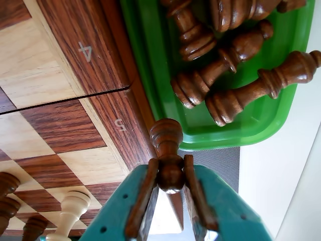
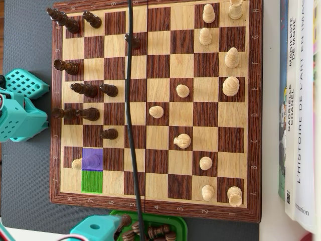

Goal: Play chess

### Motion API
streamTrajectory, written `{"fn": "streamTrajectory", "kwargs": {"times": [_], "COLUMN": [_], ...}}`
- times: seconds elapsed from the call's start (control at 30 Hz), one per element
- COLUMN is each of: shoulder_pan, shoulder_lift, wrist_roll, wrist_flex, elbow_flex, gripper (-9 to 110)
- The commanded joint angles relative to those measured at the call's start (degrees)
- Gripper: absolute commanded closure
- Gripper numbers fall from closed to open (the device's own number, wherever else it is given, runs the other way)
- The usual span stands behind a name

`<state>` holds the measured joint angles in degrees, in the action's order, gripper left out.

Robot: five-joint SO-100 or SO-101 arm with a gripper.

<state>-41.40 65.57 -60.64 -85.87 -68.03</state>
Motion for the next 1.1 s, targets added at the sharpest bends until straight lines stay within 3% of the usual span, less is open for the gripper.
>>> {"fn": "streamTrajectory", "kwargs": {"times": [0.0, 0.13, 0.53, 1.07], "shoulder_pan": [-0.6, -0.5, 0.3, 5.8], "shoulder_lift": [0.9, 1.0, 1.6, 33.1], "wrist_roll": [1.5, 2.4, 2.5, -3.3], "wrist_flex": [0.4, 0.5, -0.1, -2.6], "elbow_flex": [2.9, 2.9, 2.5, -17.1], "gripper": [92, 85, 86, 88]}}
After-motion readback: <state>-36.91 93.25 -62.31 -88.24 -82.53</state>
